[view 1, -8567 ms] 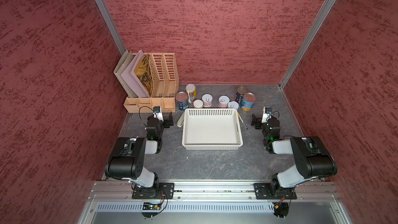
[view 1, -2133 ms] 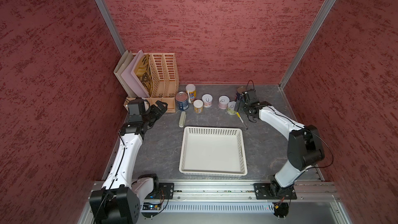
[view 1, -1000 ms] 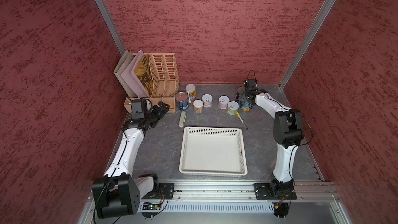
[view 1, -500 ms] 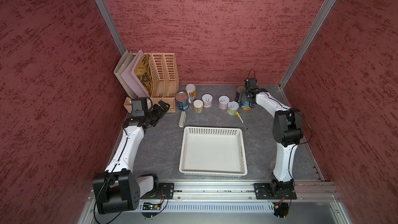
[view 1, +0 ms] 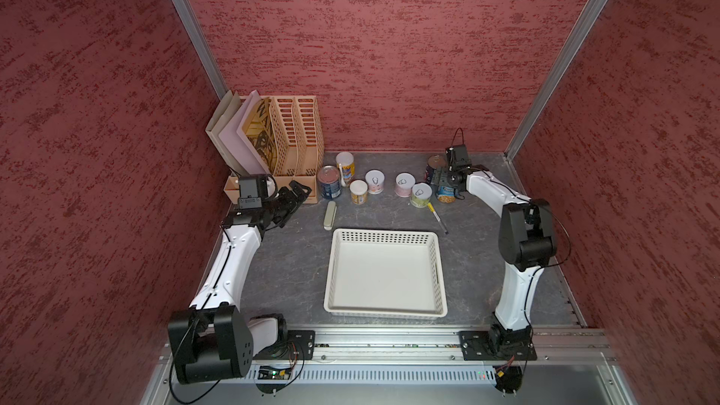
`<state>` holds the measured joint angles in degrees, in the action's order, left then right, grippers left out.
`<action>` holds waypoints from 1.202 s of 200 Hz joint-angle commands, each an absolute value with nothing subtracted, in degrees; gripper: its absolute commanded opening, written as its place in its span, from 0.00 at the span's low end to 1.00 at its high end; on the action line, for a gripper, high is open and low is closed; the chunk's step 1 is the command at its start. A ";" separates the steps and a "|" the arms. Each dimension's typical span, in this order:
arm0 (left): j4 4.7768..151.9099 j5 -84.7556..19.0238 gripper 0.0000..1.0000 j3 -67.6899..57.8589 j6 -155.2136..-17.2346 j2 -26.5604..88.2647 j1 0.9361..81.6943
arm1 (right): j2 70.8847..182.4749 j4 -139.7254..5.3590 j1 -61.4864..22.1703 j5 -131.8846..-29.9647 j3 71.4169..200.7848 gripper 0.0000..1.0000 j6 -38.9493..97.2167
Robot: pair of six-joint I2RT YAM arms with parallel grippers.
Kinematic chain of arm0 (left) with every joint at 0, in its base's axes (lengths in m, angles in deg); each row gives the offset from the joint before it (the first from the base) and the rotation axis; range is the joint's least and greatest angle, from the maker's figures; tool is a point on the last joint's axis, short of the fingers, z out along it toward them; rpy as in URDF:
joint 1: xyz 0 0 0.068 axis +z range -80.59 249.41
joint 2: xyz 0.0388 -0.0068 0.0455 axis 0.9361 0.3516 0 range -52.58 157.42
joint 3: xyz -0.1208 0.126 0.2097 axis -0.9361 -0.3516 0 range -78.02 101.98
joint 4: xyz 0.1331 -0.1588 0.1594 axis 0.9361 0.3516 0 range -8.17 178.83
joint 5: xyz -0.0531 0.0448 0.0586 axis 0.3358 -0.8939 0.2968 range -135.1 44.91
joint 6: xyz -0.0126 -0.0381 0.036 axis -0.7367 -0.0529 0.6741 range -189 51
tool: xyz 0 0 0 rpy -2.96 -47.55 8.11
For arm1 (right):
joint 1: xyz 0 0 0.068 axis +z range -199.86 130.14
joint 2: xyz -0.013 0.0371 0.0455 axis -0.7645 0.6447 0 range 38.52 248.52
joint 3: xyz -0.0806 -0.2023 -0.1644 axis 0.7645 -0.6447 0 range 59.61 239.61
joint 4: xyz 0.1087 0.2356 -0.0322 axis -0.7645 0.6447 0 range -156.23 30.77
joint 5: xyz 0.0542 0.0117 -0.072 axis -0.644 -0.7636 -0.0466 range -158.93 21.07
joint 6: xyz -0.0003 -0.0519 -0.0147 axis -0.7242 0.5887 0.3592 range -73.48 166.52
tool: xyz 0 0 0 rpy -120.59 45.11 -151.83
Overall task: Put the canned food in the basket
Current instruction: Pick up the canned food from the center of the board.
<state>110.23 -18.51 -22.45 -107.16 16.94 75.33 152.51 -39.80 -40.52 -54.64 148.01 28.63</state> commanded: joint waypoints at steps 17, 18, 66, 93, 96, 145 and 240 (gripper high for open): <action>110.94 -19.70 1.00 -20.94 -105.87 15.62 74.84 | 145.58 -43.87 -39.57 -53.91 146.73 0.40 28.79; 110.93 -19.74 1.00 -20.87 -105.85 15.62 74.85 | 145.44 -43.93 -39.57 -53.95 146.67 0.40 28.78; 110.29 -18.19 1.00 -20.98 -105.98 15.63 74.69 | 139.93 -43.60 -36.37 -52.48 144.68 0.37 29.00; 109.67 -16.79 1.00 -21.07 -106.02 15.71 74.74 | 136.94 -41.85 -34.11 -51.88 144.92 0.37 28.81; 109.61 -16.53 1.00 -21.07 -106.08 15.74 74.69 | 136.63 -41.54 -33.92 -51.80 145.01 0.36 28.77; 109.95 -15.18 1.00 -20.37 -106.03 16.07 74.53 | 129.74 -37.20 -27.74 -47.76 145.37 0.34 28.93; 110.03 -14.47 1.00 -20.24 -106.20 16.33 74.42 | 116.47 -32.70 -12.59 -44.17 142.42 0.32 28.94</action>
